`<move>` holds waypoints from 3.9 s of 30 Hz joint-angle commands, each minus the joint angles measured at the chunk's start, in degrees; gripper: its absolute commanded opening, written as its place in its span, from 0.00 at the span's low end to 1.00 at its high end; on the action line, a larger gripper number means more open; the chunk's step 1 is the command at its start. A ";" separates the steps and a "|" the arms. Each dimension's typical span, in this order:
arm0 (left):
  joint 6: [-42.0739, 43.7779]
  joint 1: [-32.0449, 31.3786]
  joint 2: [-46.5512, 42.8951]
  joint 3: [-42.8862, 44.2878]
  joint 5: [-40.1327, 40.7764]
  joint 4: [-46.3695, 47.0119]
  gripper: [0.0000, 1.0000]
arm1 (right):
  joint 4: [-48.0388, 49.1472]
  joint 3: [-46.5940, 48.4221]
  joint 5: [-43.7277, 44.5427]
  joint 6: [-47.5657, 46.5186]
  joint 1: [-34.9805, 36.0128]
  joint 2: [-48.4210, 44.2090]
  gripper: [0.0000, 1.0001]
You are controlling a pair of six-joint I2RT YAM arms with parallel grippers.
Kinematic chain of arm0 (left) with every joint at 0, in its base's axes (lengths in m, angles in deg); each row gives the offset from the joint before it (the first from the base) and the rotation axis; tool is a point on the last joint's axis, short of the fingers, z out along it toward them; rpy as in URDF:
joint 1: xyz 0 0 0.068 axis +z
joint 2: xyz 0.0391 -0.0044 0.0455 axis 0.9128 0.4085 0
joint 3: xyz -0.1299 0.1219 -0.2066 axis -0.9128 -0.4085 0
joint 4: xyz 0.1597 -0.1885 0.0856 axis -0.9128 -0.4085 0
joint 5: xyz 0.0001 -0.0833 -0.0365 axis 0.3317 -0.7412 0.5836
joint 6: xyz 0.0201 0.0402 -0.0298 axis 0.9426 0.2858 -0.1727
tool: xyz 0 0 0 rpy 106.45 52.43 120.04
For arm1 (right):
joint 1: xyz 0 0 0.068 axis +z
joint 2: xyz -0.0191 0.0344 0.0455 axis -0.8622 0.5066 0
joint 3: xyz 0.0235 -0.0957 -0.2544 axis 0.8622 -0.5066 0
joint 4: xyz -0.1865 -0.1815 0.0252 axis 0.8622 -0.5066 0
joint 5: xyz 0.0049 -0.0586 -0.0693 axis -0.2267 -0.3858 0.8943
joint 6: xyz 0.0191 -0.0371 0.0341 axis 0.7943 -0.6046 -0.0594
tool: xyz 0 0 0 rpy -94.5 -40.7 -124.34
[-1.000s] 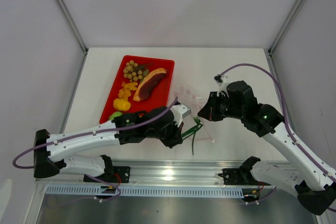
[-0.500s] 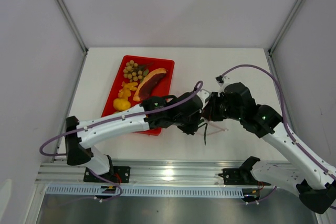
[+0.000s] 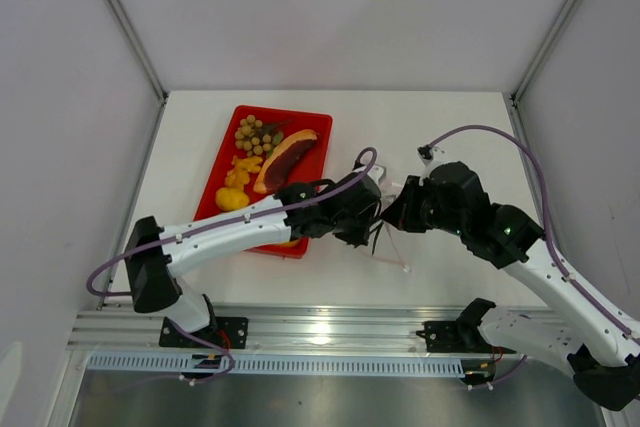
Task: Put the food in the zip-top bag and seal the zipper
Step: Place the fake vegetable in the zipper food storage bag, then pick up the fake food from the bin.
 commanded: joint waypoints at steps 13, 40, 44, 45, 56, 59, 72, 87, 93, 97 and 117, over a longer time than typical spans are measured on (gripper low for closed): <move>-2.96 -3.89 -20.30 -23.98 3.74 34.53 0.87 | 3.68 -2.55 3.71 10.54 -4.83 -1.60 0.00; -2.76 38.54 -15.60 -21.80 -5.82 15.21 0.98 | 3.52 0.25 -11.60 -3.70 -20.92 2.18 0.00; -11.97 43.74 -10.15 -23.46 -11.21 19.60 0.93 | 3.95 0.34 -11.51 -4.66 -21.80 1.92 0.00; -13.13 43.74 -9.79 -23.55 -10.07 20.30 0.91 | 4.22 -0.01 -12.12 -4.58 -22.23 1.83 0.00; -40.63 43.57 -8.55 -26.45 3.20 18.91 0.82 | 6.50 -1.77 -14.50 -4.67 -23.38 1.92 0.00; -47.49 43.22 -9.17 -28.21 9.97 17.94 0.82 | 6.94 -2.29 -15.11 -4.58 -23.56 1.48 0.00; -62.09 44.01 1.19 -26.02 15.52 16.27 0.80 | 5.36 -2.12 -17.13 -6.86 -26.27 0.86 0.00; -65.70 46.73 7.53 -23.82 13.15 21.54 0.75 | 5.89 -3.70 -20.13 -7.39 -29.53 -0.28 0.00; -65.79 46.73 8.76 -22.68 15.69 21.19 0.67 | 6.24 -3.70 -20.13 -7.39 -29.97 -0.81 0.00; -65.18 46.73 10.34 -18.99 17.10 16.71 0.54 | 6.24 -3.52 -20.30 -6.78 -30.06 -1.07 0.00; -58.41 46.20 10.70 -17.66 18.08 16.09 0.01 | 5.54 -2.73 -19.51 -6.60 -30.24 -1.77 0.00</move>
